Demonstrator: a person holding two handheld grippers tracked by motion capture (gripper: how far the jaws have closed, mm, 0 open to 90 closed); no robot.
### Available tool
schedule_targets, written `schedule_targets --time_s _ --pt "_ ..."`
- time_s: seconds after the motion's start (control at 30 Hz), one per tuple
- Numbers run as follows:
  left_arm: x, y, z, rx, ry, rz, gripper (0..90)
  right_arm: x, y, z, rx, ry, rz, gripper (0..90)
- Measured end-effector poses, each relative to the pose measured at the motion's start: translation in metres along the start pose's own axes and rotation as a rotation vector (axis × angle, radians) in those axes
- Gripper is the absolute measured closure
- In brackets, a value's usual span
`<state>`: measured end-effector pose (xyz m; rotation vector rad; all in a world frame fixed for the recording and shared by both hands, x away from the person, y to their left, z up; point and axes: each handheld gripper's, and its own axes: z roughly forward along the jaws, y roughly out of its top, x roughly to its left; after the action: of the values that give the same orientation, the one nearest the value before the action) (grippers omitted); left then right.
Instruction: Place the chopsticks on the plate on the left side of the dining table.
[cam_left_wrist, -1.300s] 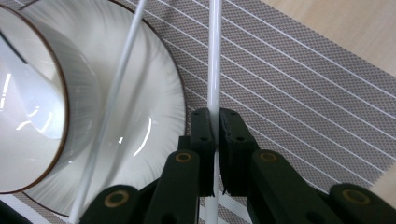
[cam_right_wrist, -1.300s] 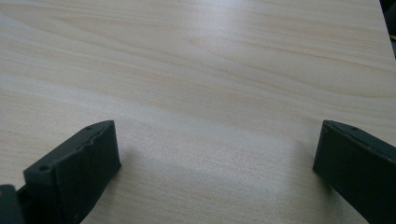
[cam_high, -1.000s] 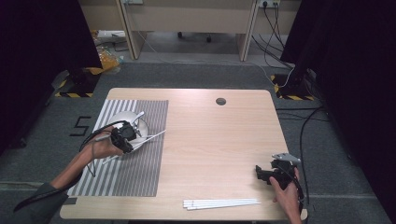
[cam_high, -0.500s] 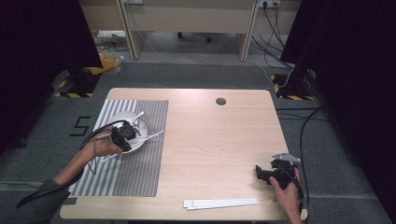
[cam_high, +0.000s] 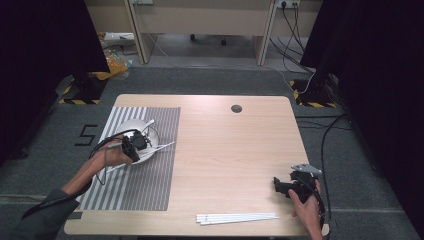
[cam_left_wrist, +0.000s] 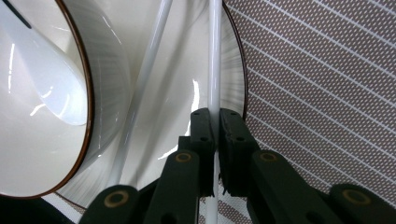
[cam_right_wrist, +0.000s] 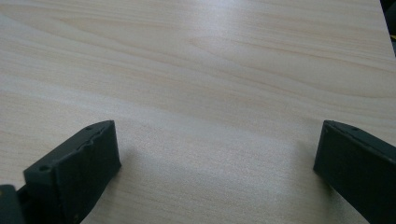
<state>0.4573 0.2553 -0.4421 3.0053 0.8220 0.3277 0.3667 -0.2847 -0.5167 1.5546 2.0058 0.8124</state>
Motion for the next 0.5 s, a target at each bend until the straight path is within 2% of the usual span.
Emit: schedule_targets --time_s 0.03,0.17,0.27,0.3,0.5 --pt "0.000 0.000 0.001 -0.009 0.004 0.005 84.4 0.000 0.000 0.000 0.001 0.000 0.001 0.3" --pt "0.004 -0.001 0.003 0.017 0.021 0.013 84.4 0.000 0.000 0.000 0.000 -0.001 -0.001 0.3" --pt "0.007 -0.002 0.004 0.008 0.030 0.000 84.4 0.000 0.000 0.000 0.000 0.000 0.000 0.3" --pt "0.009 -0.003 0.004 0.016 0.037 0.003 84.4 0.000 0.000 0.000 0.000 -0.001 -0.001 0.3" --pt "0.011 -0.005 0.005 -0.003 0.053 0.009 84.0 0.000 0.000 0.000 0.000 0.000 0.000 0.3"
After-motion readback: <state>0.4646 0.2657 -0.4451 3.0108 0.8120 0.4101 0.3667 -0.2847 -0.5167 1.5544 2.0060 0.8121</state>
